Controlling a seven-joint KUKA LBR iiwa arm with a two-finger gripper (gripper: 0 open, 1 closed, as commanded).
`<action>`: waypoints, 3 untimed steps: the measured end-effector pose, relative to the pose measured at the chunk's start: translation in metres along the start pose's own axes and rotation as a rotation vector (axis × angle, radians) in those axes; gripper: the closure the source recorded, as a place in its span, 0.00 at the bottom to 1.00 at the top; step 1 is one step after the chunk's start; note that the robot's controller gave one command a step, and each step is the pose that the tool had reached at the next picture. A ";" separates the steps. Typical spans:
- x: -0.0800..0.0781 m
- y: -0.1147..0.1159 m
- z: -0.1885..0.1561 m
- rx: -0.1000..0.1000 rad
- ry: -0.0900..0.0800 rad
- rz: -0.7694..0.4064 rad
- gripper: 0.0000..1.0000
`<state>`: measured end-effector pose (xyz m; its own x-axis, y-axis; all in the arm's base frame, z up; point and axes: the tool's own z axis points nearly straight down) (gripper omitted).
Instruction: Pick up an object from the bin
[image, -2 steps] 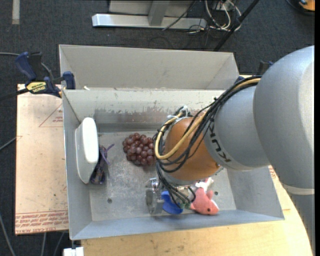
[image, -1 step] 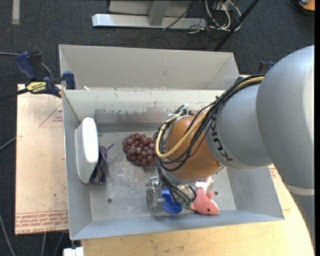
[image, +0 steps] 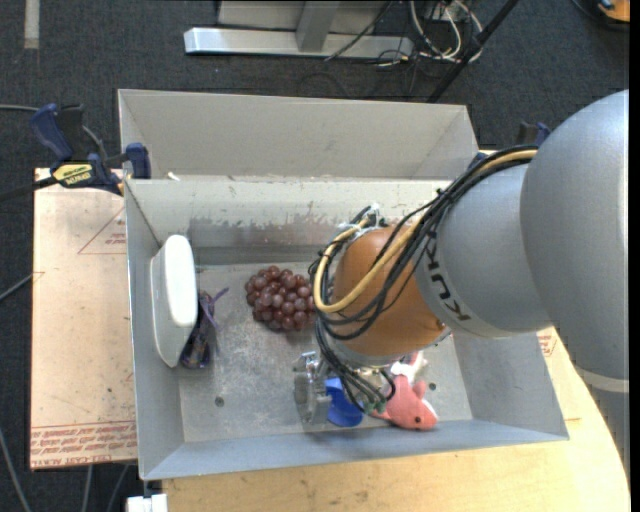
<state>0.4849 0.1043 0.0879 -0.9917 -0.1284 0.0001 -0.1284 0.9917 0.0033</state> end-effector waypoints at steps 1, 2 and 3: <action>0.000 0.000 -0.013 0.000 -0.001 0.000 1.00; -0.001 0.000 -0.025 0.000 -0.003 0.000 1.00; -0.001 0.000 -0.034 0.000 -0.004 0.000 1.00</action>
Offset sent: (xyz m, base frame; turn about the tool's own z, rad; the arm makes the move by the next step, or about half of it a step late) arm -0.0001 0.0000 0.0466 0.0000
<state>0.4857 0.1047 0.1221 -0.9917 -0.1283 -0.0036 -0.1283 0.9917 0.0037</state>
